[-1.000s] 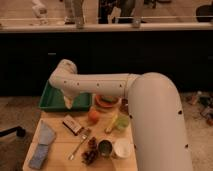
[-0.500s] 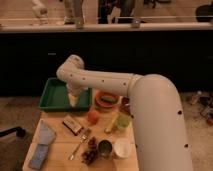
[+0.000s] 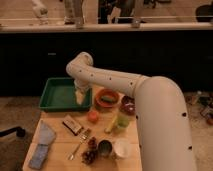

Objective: Place pepper in table surface

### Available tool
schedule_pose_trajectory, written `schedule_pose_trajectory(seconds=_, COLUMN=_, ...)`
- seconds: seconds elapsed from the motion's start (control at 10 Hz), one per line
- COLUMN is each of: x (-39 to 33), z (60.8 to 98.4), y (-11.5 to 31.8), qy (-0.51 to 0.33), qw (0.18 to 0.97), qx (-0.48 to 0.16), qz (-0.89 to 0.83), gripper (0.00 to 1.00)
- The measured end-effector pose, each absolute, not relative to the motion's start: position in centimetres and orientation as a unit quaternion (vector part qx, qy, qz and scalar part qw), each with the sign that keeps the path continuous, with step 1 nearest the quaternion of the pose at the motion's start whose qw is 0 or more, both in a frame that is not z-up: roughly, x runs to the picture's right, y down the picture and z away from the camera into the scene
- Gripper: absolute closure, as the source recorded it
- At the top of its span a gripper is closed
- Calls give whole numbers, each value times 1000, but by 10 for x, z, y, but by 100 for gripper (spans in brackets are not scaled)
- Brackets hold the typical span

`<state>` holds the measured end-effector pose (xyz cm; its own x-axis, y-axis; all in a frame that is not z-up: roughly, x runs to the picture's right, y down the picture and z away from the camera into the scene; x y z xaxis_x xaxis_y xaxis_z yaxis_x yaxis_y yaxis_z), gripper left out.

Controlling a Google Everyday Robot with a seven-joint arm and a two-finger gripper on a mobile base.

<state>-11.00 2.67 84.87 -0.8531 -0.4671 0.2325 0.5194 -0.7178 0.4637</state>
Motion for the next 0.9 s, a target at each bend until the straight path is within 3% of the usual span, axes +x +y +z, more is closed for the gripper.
schedule_pose_trajectory(seconds=0.9, x=-51, z=871, y=26, qy=-275, qw=285, qx=-73, qz=-915, gripper=20)
